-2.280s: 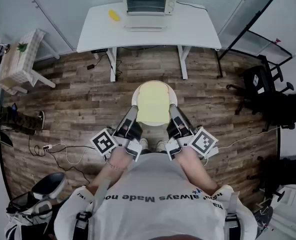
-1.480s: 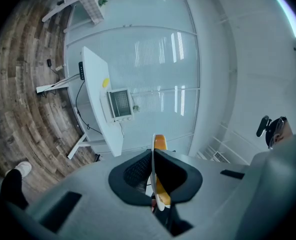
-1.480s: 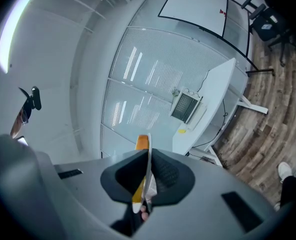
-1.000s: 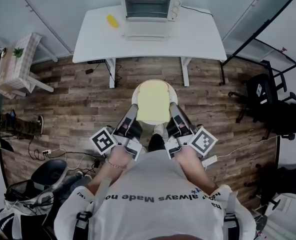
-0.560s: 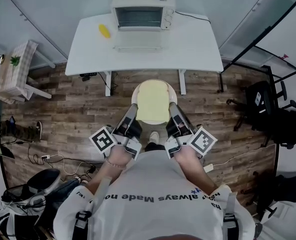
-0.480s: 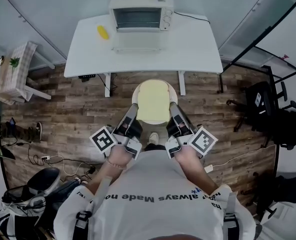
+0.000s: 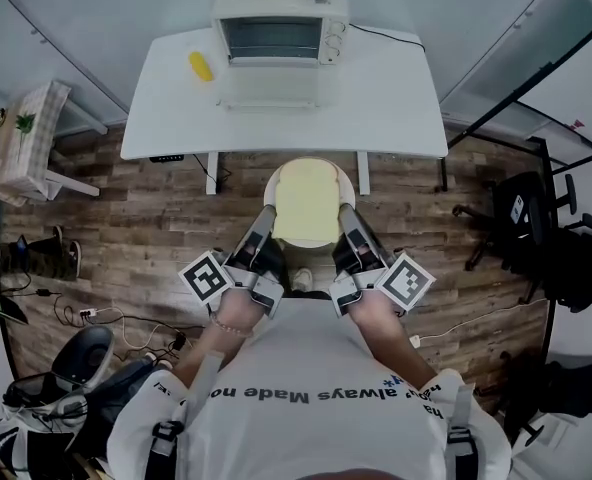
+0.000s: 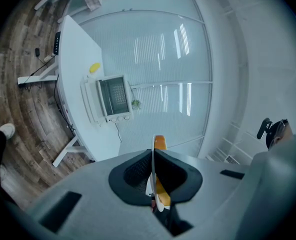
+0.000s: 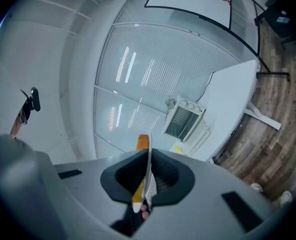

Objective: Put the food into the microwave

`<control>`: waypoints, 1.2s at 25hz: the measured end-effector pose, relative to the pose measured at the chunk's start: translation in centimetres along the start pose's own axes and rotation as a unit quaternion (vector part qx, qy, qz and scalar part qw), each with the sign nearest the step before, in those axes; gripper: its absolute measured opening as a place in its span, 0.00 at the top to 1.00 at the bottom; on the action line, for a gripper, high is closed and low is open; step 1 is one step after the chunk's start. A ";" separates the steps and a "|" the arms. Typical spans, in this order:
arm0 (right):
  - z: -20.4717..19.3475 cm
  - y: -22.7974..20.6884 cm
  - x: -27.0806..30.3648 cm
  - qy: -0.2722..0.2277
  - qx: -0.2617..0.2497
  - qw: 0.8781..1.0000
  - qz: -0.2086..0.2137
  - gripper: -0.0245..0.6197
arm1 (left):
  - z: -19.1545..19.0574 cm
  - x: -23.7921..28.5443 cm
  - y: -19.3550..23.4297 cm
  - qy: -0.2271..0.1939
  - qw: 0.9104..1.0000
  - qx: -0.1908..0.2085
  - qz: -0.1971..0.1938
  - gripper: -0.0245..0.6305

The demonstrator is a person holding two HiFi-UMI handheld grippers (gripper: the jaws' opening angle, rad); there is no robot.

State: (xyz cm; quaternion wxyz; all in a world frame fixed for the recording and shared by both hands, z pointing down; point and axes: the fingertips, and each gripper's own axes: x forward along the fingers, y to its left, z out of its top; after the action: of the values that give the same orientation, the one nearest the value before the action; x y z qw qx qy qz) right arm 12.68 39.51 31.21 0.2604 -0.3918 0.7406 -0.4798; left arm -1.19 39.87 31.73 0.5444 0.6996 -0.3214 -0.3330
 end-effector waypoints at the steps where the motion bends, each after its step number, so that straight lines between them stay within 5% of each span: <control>1: 0.2 -0.2 0.3 0.000 0.000 1.000 0.000 0.92 | 0.1 0.3 0.2 0.000 1.000 0.000 0.000 0.93; 15: 3.8 -2.9 10.3 0.005 0.003 1.000 -0.004 0.92 | 7.3 7.7 3.5 -0.004 1.000 -0.007 0.004 0.93; 30: 7.3 -3.8 27.3 0.004 0.002 1.000 -0.012 0.92 | 21.6 17.3 6.6 0.002 1.000 -0.012 0.003 0.93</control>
State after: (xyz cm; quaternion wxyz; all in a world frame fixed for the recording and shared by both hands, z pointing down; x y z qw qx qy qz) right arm 4.25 12.26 31.51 0.2519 -0.3983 0.7362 -0.4858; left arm -9.54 12.67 32.19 0.5541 0.6932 -0.3179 -0.3337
